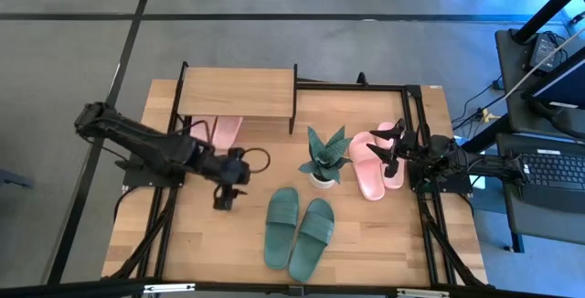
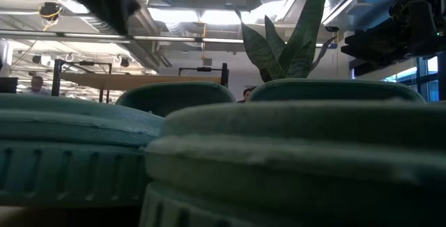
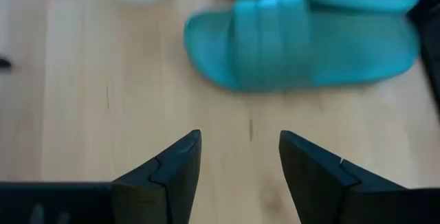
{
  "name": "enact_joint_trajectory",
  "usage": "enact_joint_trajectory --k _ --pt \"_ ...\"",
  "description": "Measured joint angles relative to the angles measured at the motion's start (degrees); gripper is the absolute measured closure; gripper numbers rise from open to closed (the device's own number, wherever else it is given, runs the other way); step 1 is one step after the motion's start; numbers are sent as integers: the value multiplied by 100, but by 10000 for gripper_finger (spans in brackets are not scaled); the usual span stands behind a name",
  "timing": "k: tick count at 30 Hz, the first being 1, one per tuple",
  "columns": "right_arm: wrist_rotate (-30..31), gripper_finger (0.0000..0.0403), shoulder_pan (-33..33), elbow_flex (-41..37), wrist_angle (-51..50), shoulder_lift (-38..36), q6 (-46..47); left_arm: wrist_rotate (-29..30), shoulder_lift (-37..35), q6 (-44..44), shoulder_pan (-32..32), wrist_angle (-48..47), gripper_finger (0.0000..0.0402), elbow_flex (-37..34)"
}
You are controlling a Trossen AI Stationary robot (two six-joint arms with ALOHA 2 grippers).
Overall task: Pick and place slides into the shelf
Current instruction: Put the green slipper on the shelf
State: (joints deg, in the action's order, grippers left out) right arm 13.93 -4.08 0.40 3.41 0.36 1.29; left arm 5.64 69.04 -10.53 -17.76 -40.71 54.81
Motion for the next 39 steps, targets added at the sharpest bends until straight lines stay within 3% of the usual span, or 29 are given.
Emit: enact_joint_trajectory --k 5,14,20,25,39 --pt "1 182 1 0 4 0 5 748 371 -78 -799 40 212 501" --pt "0 182 1 0 1 0 16 1467 1908 -13 -1500 -191 212 1648" --pt "0 182 1 0 1 0 16 1651 2859 -133 -1573 -244 212 2335" --pt "0 182 1 0 0 0 18 1775 3403 -133 -1539 -255 212 2482" --pt "-2 182 2 0 -2 0 3 1908 4029 -248 -1335 -174 212 2484"
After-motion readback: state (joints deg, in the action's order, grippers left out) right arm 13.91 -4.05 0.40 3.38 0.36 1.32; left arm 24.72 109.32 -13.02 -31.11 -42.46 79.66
